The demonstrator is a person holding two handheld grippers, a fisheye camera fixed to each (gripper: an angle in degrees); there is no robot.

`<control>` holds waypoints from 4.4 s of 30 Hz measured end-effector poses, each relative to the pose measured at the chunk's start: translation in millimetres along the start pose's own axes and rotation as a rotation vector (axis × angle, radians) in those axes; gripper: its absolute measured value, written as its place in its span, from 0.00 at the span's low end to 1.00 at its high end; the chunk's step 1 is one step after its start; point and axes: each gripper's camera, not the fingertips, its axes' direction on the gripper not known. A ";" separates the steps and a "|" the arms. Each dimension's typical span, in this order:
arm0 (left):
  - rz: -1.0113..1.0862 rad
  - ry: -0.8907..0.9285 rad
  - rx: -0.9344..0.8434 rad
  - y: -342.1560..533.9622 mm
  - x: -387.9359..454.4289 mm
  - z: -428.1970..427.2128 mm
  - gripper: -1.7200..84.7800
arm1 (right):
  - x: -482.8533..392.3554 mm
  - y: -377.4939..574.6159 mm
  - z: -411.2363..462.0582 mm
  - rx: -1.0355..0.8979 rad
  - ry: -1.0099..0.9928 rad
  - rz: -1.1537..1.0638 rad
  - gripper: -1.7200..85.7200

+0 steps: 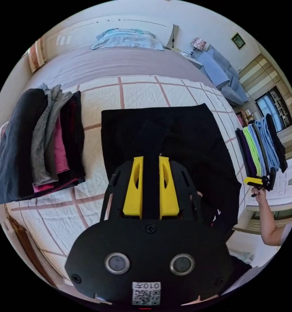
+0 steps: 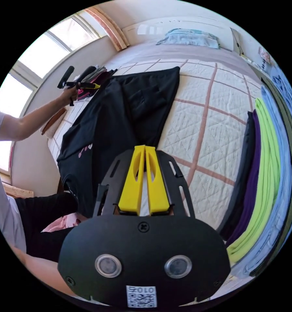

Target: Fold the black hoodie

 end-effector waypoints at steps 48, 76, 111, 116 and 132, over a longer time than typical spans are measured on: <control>0.718 0.176 -0.408 284.6 290.3 50.0 0.18 | -112.6 -149.0 26.4 -0.616 -0.341 -0.438 0.07; 0.737 -0.041 -0.427 261.9 270.9 29.7 0.02 | -166.1 -18.1 -82.8 -0.268 0.003 -0.442 0.08; 0.671 0.331 -0.703 -86.0 92.5 65.1 0.02 | 20.3 -167.0 -128.2 -0.433 -0.222 -0.384 0.08; 0.613 0.341 -0.789 -110.3 69.6 117.1 0.02 | 35.5 -173.7 -96.7 -0.500 -0.226 -0.330 0.08; 0.456 0.219 -0.446 -97.0 7.6 100.5 0.12 | 12.5 -177.4 -141.4 -0.128 -0.139 -0.205 0.10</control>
